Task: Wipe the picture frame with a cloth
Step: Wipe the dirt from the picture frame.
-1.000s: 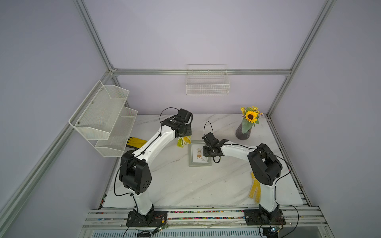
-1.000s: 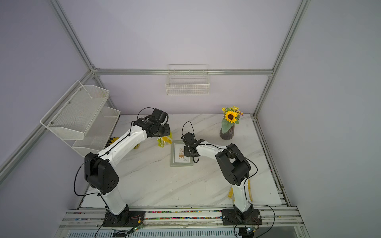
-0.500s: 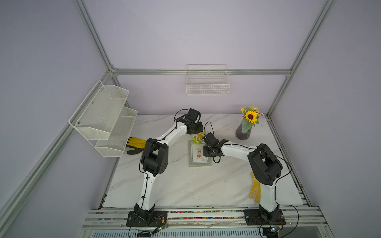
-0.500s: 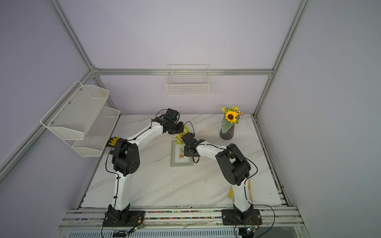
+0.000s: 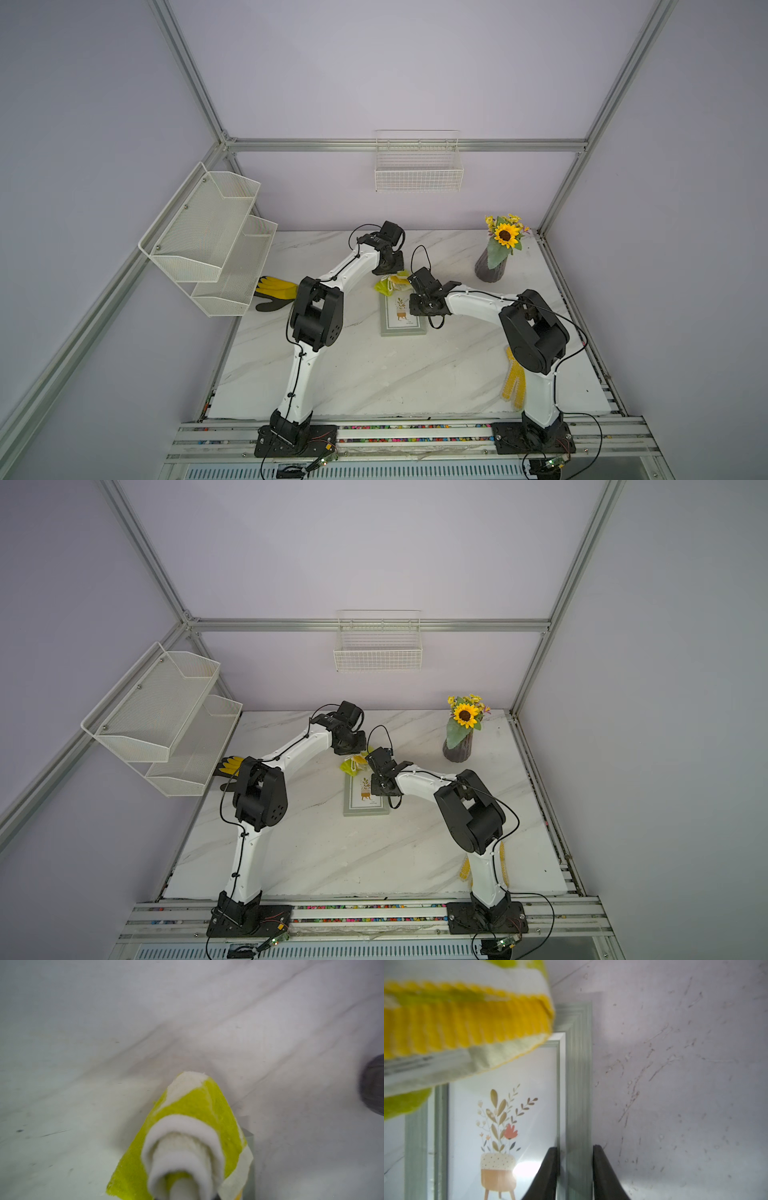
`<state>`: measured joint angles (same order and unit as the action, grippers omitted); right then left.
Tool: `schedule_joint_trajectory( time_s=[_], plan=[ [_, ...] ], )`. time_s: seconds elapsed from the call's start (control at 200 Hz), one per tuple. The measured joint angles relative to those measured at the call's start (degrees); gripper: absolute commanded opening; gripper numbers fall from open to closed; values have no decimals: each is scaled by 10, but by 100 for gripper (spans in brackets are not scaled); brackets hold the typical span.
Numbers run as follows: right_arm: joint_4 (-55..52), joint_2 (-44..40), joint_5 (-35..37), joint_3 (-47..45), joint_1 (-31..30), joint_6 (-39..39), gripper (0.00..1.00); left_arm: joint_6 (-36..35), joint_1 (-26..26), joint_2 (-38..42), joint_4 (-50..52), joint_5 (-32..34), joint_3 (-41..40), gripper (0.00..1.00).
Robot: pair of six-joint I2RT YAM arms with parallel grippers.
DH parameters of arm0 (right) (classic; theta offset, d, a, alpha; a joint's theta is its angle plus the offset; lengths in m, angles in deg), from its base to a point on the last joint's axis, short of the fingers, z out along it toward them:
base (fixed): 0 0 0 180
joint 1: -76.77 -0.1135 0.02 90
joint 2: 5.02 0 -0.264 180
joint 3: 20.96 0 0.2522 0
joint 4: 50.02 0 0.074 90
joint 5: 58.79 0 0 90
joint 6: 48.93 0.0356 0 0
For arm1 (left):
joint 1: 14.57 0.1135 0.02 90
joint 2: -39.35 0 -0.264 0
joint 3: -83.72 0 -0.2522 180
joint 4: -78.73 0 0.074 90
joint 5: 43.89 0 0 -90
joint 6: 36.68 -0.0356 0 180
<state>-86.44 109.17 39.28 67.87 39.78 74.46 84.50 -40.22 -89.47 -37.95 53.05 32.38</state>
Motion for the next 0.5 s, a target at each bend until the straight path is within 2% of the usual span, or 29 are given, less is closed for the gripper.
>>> schedule_joint_trajectory(
  time_s=[0.11, 0.285, 0.5],
  plan=[
    [11, -3, -1, -8, 0, 1, 29, -6, 38, 19, 26, 40, -47, 0],
    [24, -8, -2, -18, 0, 3, 29, -9, 111, 26, 40, 35, -87, 0],
    [28, -9, -3, -20, 0, 4, 29, -16, 109, 30, 14, -19, -74, 0]
  ],
)
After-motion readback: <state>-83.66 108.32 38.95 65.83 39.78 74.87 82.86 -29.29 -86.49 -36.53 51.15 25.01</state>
